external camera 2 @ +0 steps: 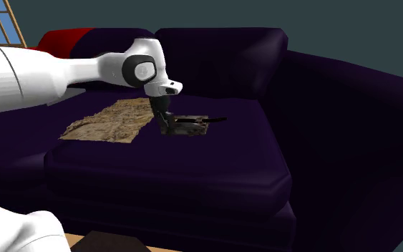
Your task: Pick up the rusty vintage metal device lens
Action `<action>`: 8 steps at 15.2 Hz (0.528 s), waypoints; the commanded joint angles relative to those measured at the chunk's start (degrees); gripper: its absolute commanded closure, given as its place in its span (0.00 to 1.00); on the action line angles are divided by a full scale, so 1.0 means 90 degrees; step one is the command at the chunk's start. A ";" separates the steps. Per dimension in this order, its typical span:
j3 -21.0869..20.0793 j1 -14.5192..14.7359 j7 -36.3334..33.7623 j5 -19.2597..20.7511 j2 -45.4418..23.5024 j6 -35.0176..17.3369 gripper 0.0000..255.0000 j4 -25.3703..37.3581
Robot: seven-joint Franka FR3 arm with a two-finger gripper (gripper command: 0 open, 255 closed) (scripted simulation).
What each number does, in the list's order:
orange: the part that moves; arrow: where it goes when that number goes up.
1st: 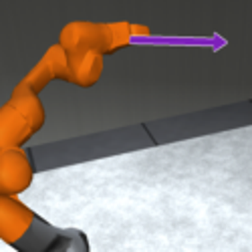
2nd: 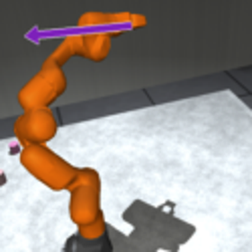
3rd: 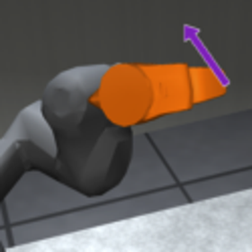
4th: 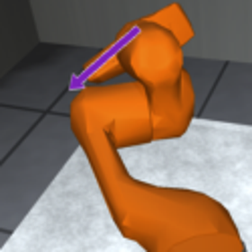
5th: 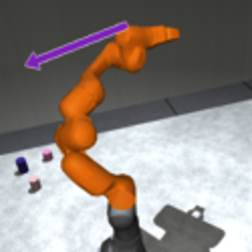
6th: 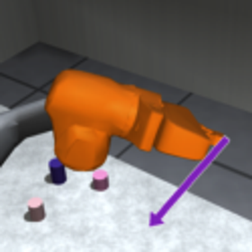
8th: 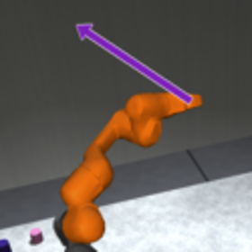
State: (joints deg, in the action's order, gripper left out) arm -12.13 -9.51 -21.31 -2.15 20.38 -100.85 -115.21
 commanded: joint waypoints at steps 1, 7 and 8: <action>-0.0165 -0.0140 -0.0644 0.0205 -0.0494 -0.0089 0.00 0.0456; -0.0408 -0.0393 -0.2363 0.0993 -0.1930 0.0043 0.00 0.2029; -0.0417 -0.0407 -0.2632 0.1135 -0.2174 0.0109 0.00 0.2326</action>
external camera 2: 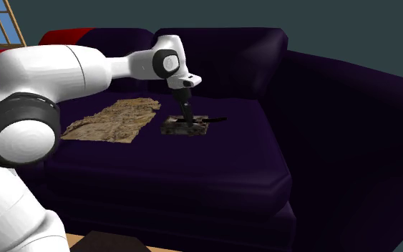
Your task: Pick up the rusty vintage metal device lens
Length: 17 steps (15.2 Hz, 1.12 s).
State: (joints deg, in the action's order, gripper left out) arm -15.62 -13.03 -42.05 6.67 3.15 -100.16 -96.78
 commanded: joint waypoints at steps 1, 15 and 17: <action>-0.0030 -0.0023 -0.0589 0.0297 -0.0504 0.0110 0.00 0.0587; 0.0217 0.0047 -0.2199 0.1120 -0.2019 0.0264 0.00 0.2136; 0.0218 0.0041 -0.2209 0.1118 -0.2006 0.0210 0.00 0.2068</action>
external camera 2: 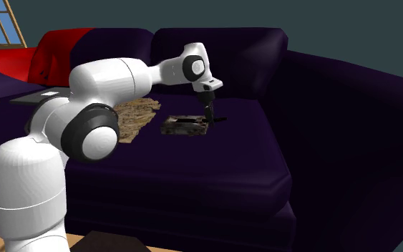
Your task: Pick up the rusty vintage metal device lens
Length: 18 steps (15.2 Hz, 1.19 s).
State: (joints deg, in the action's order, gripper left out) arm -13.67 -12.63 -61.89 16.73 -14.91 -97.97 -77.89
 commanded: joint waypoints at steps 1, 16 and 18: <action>0.0002 -0.0005 -0.0006 0.0000 0.0005 -0.0045 1.00 -0.0047; -0.0008 0.0067 0.0101 0.0032 -0.0172 0.0552 1.00 0.0731; -0.0010 0.0098 0.0138 0.0051 -0.0253 0.0761 1.00 0.1022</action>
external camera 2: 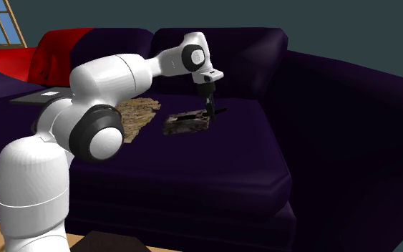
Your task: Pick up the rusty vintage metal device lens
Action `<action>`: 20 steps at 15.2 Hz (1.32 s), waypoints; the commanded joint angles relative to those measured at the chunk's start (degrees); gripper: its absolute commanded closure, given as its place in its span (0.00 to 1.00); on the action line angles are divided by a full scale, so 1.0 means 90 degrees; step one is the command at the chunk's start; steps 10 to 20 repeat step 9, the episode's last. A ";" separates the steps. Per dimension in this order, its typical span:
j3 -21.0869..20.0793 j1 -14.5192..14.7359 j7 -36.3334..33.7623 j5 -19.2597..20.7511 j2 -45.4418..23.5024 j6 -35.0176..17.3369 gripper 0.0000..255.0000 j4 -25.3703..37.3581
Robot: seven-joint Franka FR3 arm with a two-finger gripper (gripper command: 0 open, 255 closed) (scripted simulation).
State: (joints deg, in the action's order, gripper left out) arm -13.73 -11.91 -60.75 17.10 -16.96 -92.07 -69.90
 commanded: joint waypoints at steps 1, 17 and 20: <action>-0.0003 0.0035 0.0031 0.0021 -0.0071 0.0214 1.00 0.0289; 0.0002 0.0185 0.0163 0.0130 -0.0457 0.0952 1.00 0.1419; 0.0002 0.0185 0.0163 0.0130 -0.0457 0.0952 1.00 0.1419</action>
